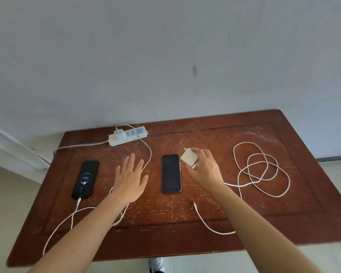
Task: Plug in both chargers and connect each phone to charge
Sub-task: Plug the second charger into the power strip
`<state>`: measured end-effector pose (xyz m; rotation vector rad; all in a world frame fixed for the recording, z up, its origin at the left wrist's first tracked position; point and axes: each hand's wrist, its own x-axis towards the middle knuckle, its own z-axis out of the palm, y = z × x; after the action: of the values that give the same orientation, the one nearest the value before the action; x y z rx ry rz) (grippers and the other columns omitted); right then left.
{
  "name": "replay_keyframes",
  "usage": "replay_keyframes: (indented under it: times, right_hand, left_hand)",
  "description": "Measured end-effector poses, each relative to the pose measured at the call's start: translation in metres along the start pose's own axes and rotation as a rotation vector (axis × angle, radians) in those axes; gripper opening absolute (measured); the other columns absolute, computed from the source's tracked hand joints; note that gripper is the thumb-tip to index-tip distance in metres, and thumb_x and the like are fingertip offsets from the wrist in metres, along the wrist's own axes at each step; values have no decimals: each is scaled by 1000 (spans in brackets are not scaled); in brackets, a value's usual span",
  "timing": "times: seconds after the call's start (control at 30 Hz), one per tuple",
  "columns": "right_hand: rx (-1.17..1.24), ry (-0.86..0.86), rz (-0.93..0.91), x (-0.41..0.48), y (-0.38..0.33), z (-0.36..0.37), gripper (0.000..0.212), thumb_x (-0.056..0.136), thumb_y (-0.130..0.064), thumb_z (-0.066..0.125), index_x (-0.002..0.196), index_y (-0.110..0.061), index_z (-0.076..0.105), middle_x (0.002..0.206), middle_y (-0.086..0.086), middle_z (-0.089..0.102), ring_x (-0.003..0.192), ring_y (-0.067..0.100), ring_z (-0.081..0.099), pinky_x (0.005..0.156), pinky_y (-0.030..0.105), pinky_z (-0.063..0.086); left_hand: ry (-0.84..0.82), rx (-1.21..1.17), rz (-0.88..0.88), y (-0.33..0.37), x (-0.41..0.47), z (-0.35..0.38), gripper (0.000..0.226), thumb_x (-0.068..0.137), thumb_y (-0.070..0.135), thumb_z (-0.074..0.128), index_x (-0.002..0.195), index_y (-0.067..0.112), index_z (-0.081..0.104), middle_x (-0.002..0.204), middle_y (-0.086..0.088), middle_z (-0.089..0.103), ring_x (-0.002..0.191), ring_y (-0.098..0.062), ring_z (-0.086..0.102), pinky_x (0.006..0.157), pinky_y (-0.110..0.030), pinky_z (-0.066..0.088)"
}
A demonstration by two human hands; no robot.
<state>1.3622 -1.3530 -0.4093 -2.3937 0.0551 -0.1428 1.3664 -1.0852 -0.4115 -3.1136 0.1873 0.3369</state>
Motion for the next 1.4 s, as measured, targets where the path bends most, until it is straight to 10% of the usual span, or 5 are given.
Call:
replay_keyframes:
  times: [0.6,0.87,1.4]
  right_hand:
    - [-267,-90,200,85,-65,111,62,89,-37,70,144,-17,47,136,6,58,112,28,63,83,38,54]
    - [-224,-173,120,130,-91,124,61,83,-27,77,137,-13,53,130,9,59,111,27,62,84,38,53]
    - [-394,-421,-217,215,-112,158,49,86,-8,73,132,-3,59,132,16,60,108,35,64,87,42,56]
  left_hand:
    - [-73,232,494,-92,195,16,61,105,44,28,157,13,19,169,-12,5,153,-35,11,118,-53,27]
    - [-34,216,465,-122,182,20,55,103,46,33,145,11,42,150,-18,44,139,-36,35,108,-51,35]
    - [-202,-105,165,-125,149,85,88,89,78,17,157,29,-7,166,-11,-21,152,-34,-17,121,-59,-3]
